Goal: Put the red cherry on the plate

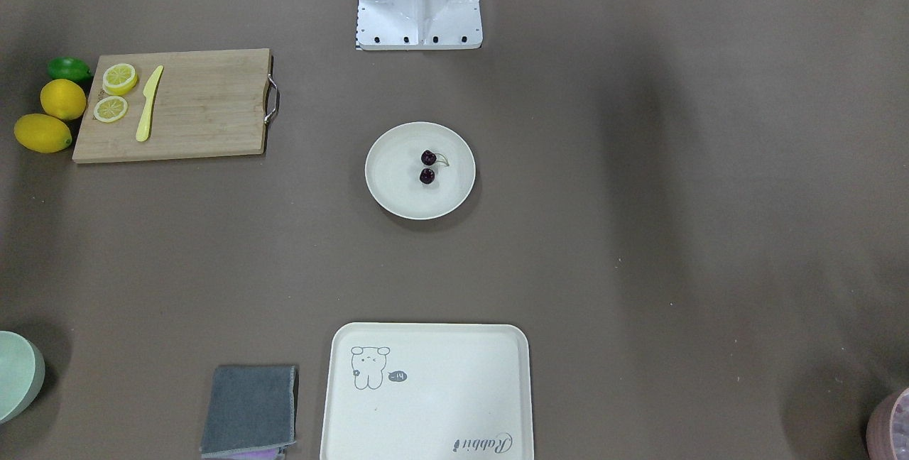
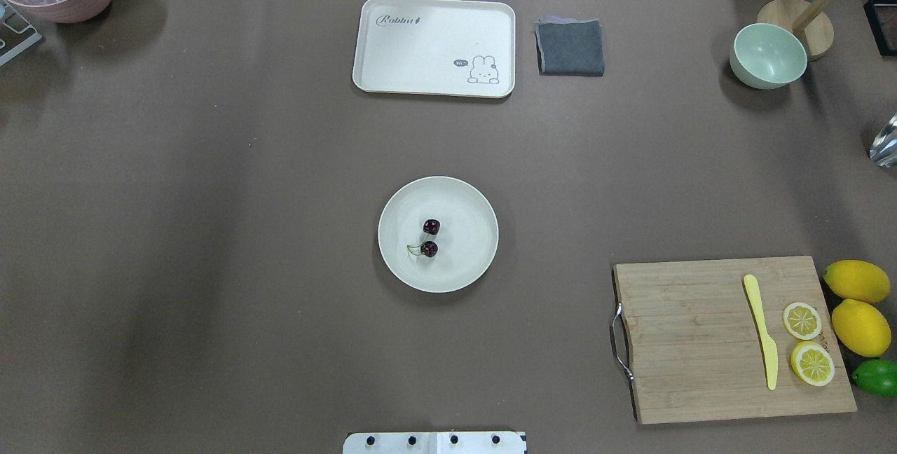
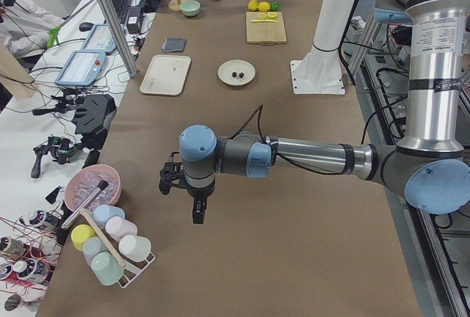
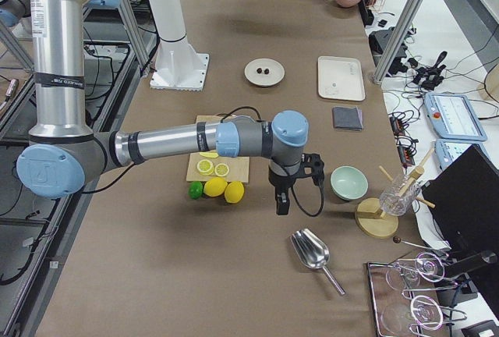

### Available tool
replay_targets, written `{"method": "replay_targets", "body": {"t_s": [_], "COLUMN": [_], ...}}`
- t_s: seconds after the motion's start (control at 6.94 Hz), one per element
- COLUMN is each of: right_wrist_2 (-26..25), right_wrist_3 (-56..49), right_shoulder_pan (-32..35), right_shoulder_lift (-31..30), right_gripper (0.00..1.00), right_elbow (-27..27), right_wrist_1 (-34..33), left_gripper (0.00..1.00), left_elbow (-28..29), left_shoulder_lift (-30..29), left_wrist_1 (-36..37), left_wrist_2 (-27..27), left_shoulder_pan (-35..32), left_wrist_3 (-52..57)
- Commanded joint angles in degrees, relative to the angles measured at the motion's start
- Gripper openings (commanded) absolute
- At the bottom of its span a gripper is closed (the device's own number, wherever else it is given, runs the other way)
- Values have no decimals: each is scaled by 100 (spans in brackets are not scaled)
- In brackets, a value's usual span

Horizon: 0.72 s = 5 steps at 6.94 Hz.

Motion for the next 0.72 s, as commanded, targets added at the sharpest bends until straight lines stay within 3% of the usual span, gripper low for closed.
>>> {"method": "replay_targets", "body": {"t_s": [0.0,0.58], "right_wrist_2": [11,28], "right_wrist_3": [-55,-28], "right_shoulder_pan": [234,347], "right_shoulder_lift": [-390,-381], "right_gripper": [100,100], "right_elbow": [-109,-153], "right_wrist_1": [46,248], "left_gripper": [98,98], "left_elbow": [-15,-15], "left_shoulder_lift": [82,90], "left_wrist_1": [-11,-11], "left_wrist_2": [-2,-2], "left_shoulder_pan": [34,148], "left_wrist_3": [19,19]}}
